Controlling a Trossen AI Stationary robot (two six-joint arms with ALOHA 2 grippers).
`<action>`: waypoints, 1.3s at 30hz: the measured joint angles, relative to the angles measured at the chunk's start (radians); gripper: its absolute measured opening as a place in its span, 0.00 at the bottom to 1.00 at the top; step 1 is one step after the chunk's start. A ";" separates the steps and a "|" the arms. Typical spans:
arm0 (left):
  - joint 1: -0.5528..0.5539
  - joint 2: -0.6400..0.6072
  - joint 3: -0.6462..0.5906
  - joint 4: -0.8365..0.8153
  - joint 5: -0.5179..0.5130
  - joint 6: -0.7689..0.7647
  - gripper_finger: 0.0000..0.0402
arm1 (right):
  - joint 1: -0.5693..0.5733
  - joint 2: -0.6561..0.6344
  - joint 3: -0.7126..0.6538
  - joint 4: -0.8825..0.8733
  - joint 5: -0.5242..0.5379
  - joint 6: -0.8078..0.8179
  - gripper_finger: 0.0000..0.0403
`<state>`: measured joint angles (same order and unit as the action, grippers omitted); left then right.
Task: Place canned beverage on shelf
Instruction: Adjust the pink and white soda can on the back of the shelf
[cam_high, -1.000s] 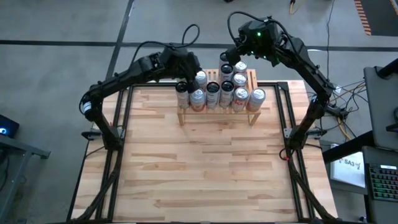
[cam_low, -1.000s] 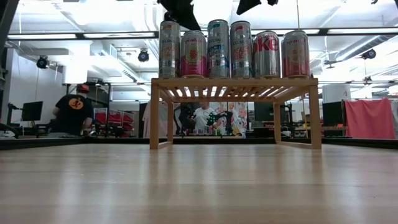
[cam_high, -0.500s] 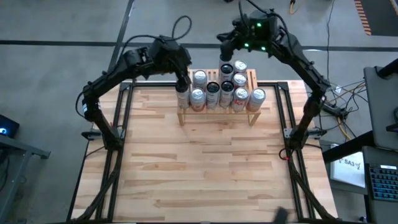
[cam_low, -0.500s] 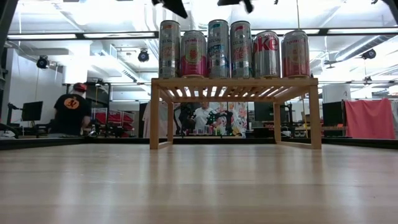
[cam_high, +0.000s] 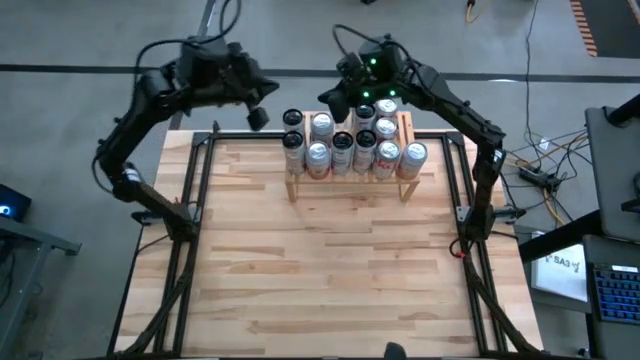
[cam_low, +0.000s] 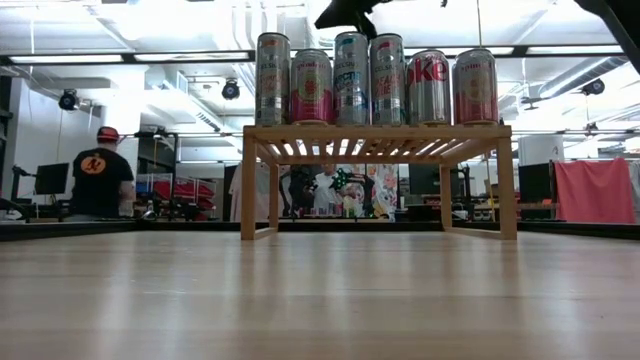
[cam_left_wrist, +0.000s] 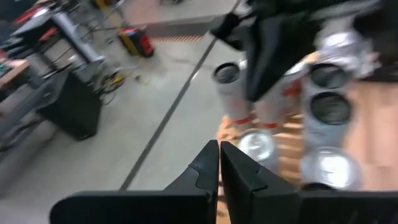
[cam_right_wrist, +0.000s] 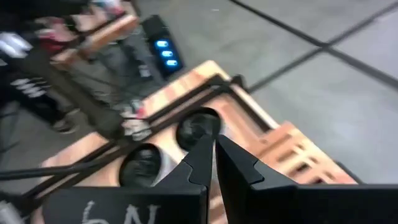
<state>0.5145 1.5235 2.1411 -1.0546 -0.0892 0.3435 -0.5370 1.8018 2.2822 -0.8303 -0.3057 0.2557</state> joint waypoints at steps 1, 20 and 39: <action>0.002 -0.025 -0.027 0.011 0.028 -0.007 0.00 | 0.011 0.000 0.000 -0.012 0.035 0.006 0.03; -0.003 -0.420 -0.563 0.357 0.081 -0.121 0.00 | 0.133 0.062 0.001 -0.149 0.320 0.115 0.03; 0.002 -0.306 -0.578 0.443 0.108 -0.061 0.00 | 0.132 -0.017 0.071 -0.140 0.361 0.084 0.03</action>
<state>0.5169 1.2177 1.5634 -0.6120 0.0183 0.2824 -0.4045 1.7853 2.3531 -0.9698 0.0555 0.3397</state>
